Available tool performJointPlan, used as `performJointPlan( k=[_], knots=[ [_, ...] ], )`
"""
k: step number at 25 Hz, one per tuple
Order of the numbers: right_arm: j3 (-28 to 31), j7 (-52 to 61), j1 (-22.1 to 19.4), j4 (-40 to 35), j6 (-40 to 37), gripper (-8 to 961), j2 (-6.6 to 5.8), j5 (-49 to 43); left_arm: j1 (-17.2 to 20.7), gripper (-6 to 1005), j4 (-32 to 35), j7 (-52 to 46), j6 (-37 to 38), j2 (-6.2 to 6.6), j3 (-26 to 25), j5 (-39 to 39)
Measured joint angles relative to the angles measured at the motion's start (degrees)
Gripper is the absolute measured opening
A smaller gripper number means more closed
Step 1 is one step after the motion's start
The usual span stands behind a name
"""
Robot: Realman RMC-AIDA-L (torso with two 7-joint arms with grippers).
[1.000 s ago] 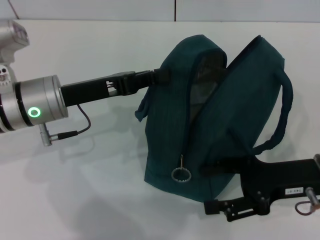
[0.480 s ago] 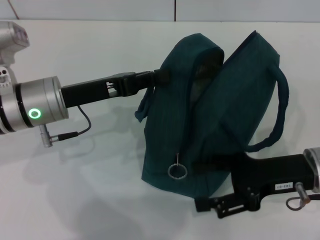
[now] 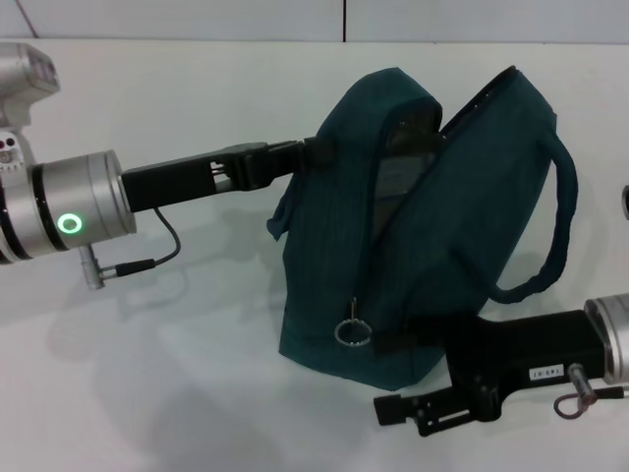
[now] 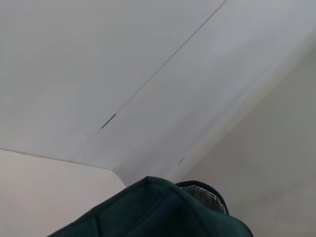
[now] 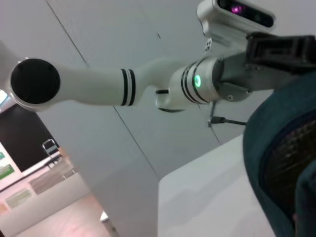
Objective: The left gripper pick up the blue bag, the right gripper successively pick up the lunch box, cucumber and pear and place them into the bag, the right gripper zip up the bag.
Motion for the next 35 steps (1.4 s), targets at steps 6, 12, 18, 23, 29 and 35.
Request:
performJointPlan(
  k=[6, 12, 18, 23, 29, 35],
  knots=[
    [0.05, 0.03, -0.57, 0.38, 2.54, 834, 0.00, 2.50, -0.10, 47, 0.00, 0.02, 0.00, -0.02, 0.00, 0.00],
    [-0.09, -0.50, -1.80, -0.25, 6.11, 813, 0.00, 5.37, -0.27, 47, 0.00, 0.02, 0.00, 0.03, 0.00, 0.00],
    [-0.74, -0.55, -1.39, 0.42, 9.19, 792, 0.00, 7.72, -0.37, 47, 0.00, 0.02, 0.00, 0.01, 0.00, -0.03],
    [-1.51, -0.31, -0.92, 0.43, 9.66, 775, -0.01, 8.26, -0.19, 47, 0.00, 0.04, 0.00, 0.00, 0.00, -0.05],
    [-8.57, 0.00, 0.06, 0.33, 8.08, 754, 0.00, 11.67, -0.14, 49, 0.00, 0.49, 0.00, 0.04, -0.01, -0.05],
    [-10.61, 0.12, -1.00, 0.04, 10.65, 729, 0.00, 16.18, -0.32, 52, 0.00, 0.70, 0.01, 0.08, -0.07, -0.05]
  ],
)
